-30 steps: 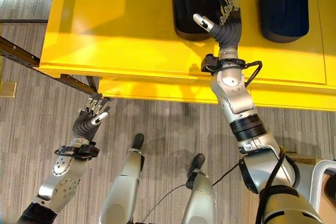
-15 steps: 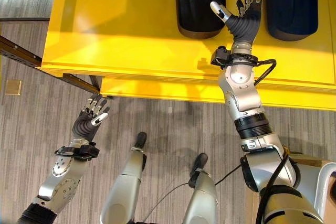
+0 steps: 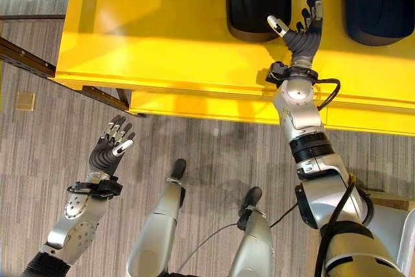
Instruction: Move parts from the plastic box to the shelf.
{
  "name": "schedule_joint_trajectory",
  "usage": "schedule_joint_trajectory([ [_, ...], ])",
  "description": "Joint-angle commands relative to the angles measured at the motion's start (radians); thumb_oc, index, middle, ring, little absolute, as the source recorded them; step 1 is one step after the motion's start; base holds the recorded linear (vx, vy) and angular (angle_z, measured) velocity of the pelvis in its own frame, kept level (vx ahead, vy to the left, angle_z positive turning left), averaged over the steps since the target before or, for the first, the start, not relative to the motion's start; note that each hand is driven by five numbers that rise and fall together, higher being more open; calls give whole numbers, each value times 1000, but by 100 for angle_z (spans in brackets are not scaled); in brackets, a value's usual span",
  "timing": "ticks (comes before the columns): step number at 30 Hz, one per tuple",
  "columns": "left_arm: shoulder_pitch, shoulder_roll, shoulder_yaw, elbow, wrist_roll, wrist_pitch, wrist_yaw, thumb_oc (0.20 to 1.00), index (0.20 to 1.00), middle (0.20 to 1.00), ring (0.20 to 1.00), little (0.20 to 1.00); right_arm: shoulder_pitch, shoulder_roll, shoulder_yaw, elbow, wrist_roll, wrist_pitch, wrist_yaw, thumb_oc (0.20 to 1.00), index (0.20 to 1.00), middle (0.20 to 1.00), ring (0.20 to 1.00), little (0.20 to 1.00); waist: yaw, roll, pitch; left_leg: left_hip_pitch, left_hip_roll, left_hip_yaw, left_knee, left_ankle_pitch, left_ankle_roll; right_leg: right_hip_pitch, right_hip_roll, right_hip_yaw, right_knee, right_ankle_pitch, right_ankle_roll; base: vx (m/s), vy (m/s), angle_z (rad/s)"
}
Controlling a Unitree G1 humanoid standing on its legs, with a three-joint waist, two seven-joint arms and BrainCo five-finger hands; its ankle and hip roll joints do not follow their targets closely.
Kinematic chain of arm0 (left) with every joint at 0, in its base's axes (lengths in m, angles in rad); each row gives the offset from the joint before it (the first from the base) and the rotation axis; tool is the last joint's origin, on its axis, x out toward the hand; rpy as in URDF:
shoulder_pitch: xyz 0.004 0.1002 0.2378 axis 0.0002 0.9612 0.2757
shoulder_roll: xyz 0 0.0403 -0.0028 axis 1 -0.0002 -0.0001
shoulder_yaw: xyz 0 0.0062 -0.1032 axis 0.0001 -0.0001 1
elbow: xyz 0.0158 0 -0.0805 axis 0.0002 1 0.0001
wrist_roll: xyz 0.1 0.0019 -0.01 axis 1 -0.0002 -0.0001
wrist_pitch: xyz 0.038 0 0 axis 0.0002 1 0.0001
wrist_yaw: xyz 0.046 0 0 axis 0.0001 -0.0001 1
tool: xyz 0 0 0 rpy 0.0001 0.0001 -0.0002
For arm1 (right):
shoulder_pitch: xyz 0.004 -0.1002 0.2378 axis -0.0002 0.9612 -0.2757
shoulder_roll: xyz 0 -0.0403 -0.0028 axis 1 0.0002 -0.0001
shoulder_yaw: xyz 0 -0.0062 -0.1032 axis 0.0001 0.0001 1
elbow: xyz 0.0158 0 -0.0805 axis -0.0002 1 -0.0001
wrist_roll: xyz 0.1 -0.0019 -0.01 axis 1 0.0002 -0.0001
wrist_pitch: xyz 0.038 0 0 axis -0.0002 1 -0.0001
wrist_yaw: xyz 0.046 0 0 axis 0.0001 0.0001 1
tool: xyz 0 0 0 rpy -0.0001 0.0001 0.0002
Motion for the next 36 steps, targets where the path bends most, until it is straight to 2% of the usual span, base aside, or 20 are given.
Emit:
schedule_joint_trajectory([
  [1, -2, 27, 11, -56, 22, -60, 2, 1000, 1000, 1000, 1000, 1000, -91, -59, -4, -26, 26, -46, -3, 1000, 1000, 1000, 1000, 1000, 11, -3, -10, -76, -17, 50, 45, 7, 26, 182, 39, 11, 67, -191, -39, 0, 0, 0],
  [4, -5, 26, 11, -53, 22, -62, 4, 1000, 1000, 1000, 1000, 1000, -106, -56, 6, 6, 39, -46, 4, 1000, 1000, 1000, 1000, 1000, 14, -3, -10, -77, -17, 50, 47, 5, 27, 182, 39, 10, 69, -190, -40, -20, 13, -1],
  [5, -8, 25, 11, -52, 23, -63, 5, 1000, 1000, 1000, 1000, 1000, -110, -56, 11, 9, 37, -46, 4, 1000, 1000, 1000, 1000, 1000, 14, 2, -8, -86, -17, 49, 39, 32, 32, 171, 39, 3, 68, -172, -43, -67, 42, 0],
  [21, -2, 14, 33, -49, 27, -68, 13, 1000, 1000, 1000, 1000, 1000, -57, -18, 59, -115, -22, -33, 31, 1000, 1000, 1000, 1000, 1000, 8, -17, -7, -91, -13, 52, 47, 28, 34, 171, 42, 8, 60, -166, -41, -4, 4, 0],
  [36, 6, 12, 49, -51, 26, -69, 18, 1000, 1000, 1000, 1000, 1000, -35, 1, 61, -117, -29, -23, 36, 1000, 1000, 1000, 1000, 1000, 9, -30, -4, -94, -11, 56, 48, 26, 37, 172, 44, 10, 54, -160, -40, 0, 0, 0],
])
